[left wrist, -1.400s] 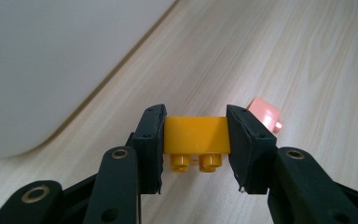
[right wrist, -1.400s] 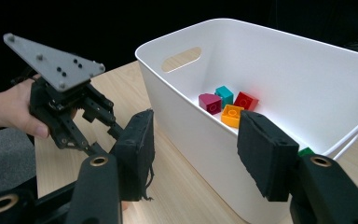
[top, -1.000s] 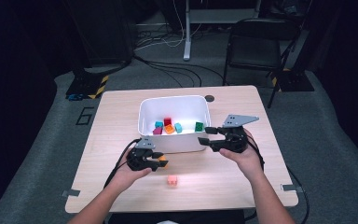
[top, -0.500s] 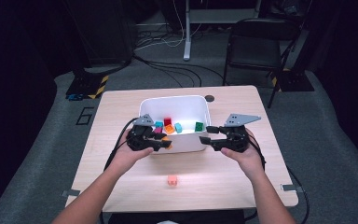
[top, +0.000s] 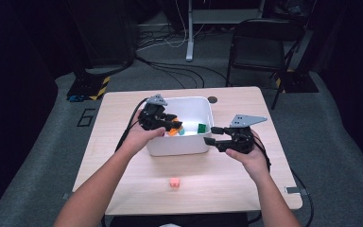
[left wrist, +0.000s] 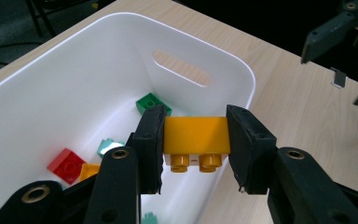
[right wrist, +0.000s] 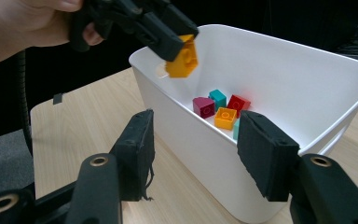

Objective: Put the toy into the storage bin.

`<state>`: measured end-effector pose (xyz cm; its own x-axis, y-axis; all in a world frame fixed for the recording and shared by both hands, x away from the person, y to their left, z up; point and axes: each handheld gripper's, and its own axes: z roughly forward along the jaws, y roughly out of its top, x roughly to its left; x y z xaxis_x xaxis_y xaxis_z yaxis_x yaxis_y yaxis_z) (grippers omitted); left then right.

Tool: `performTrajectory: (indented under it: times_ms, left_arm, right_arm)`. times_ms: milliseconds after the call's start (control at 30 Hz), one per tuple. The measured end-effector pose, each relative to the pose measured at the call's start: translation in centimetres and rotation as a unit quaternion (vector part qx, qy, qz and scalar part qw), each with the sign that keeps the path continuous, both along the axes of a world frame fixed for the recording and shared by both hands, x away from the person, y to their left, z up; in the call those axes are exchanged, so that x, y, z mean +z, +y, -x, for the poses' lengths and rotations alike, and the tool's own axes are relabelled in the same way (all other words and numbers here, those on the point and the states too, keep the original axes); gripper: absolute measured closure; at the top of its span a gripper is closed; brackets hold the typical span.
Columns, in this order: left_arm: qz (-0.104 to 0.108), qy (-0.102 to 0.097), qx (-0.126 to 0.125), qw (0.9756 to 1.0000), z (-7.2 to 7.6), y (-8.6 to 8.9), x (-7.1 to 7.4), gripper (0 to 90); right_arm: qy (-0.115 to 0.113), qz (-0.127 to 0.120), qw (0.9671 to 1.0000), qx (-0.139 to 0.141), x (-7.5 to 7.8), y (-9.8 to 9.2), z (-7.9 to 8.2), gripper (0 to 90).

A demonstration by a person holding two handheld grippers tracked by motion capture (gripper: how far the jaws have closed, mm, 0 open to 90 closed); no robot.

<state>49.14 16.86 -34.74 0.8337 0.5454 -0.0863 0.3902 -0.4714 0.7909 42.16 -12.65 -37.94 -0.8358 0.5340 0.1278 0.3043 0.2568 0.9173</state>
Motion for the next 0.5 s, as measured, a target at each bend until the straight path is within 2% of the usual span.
performTrajectory:
  times_ms: [300, 500]
  left_arm:
    - [-0.001, 0.003, 0.0, 1.0, -3.2, -2.0, -0.9, 58.6]
    - [-0.016, 0.004, 0.0, 0.9999, -5.1, -2.9, -1.6, 58.6]
  right_arm:
    - [0.0, -0.004, 1.0, -0.002, 0.1, -0.2, -0.1, 45.7]
    - [0.0, -0.005, 1.0, -0.003, 0.0, -0.4, -0.1, 45.7]
